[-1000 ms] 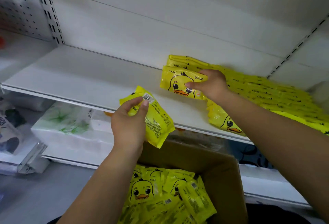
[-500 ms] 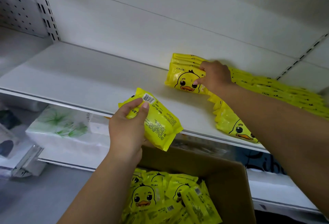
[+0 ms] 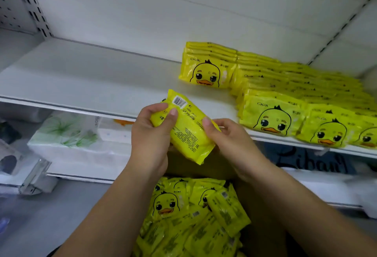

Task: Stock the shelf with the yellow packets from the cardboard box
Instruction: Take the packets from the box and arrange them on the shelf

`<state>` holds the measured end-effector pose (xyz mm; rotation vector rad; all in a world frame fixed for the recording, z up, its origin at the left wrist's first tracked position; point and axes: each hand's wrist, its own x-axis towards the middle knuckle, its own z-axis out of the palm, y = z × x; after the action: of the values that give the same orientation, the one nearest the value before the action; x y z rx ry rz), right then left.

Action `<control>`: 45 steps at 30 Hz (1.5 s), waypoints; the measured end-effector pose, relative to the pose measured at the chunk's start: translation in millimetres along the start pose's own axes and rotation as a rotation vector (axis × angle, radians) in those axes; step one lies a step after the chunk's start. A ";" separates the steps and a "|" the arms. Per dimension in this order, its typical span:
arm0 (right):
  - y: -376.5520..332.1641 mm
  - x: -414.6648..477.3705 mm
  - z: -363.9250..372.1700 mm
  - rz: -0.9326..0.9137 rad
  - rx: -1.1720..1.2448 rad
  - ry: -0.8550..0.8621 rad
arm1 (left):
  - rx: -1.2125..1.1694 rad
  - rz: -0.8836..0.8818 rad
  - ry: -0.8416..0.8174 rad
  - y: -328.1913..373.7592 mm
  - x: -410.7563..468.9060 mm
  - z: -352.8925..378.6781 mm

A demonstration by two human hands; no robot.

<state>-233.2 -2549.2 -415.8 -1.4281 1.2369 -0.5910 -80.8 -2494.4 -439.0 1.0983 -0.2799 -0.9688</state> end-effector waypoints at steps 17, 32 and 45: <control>32.1 0.9 -30.6 0.007 0.309 0.216 | 0.246 -0.026 -0.005 -17.7 -16.7 8.6; 17.0 4.5 -41.4 -0.177 0.173 0.395 | 0.067 -0.051 0.131 -14.0 -2.9 16.3; 32.3 14.0 -47.0 0.067 0.323 0.150 | 0.269 -0.158 0.016 -12.0 -12.2 6.1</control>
<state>-281.1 -2576.0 -436.6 -1.0846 1.2366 -0.8238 -97.9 -2490.1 -443.2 1.3899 -0.3203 -1.0829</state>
